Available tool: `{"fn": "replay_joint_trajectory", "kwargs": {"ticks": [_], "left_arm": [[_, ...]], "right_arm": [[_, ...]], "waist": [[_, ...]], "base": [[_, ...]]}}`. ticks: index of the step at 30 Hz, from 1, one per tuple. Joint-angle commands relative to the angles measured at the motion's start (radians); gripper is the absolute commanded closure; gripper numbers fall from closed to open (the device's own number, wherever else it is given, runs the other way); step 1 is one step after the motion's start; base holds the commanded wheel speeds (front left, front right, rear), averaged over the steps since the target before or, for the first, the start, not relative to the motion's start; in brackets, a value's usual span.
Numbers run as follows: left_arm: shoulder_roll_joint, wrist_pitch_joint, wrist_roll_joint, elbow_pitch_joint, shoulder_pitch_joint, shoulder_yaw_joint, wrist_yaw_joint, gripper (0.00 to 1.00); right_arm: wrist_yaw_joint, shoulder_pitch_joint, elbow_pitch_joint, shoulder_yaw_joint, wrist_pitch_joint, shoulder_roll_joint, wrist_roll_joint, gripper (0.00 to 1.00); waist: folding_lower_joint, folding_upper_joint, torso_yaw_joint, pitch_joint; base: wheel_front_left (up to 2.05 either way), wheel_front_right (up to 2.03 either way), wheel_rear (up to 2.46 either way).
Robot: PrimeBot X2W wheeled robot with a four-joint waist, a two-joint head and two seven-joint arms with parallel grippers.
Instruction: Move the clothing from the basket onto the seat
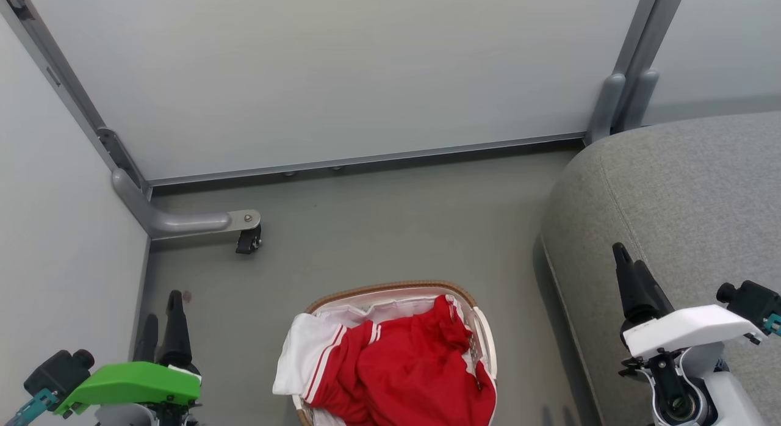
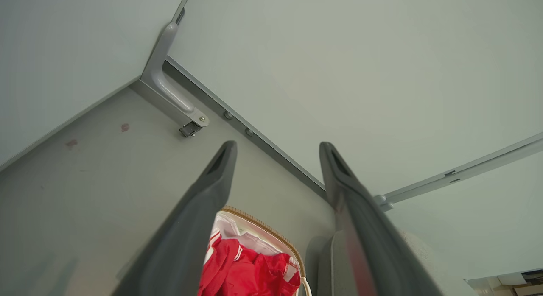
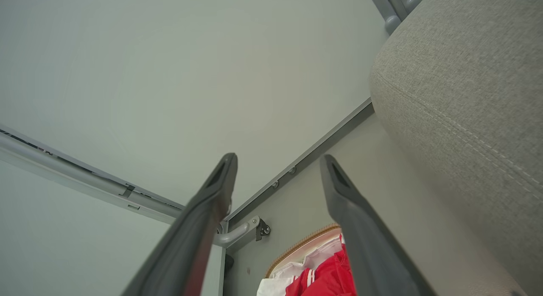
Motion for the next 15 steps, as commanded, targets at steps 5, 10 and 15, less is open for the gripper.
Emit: {"fn": "replay_joint_trajectory", "kwargs": {"ticks": [5,10,15], "left_arm": [[0.018,-0.025,0.106,-0.007,-0.029,-0.007,-0.005,0.00],[0.017,-0.041,0.183,-0.006,-0.025,-0.007,-0.006,0.00],[0.022,-0.056,0.249,-0.005,-0.022,-0.014,-0.006,0.00]], "right_arm": [[0.000,-0.033,-0.005,0.011,-0.025,-0.013,-0.094,0.00],[0.000,-0.033,-0.004,0.018,-0.041,-0.015,-0.161,0.00],[0.000,-0.032,-0.003,0.024,-0.056,-0.016,-0.219,0.00]], "waist": [[0.0000,0.0000,0.002,0.002],[0.0000,0.0000,0.004,0.001],[0.0000,0.0000,0.006,0.000]], "base": [[0.00,0.00,0.00],[0.00,0.00,0.00],[0.00,0.00,0.00]]}}
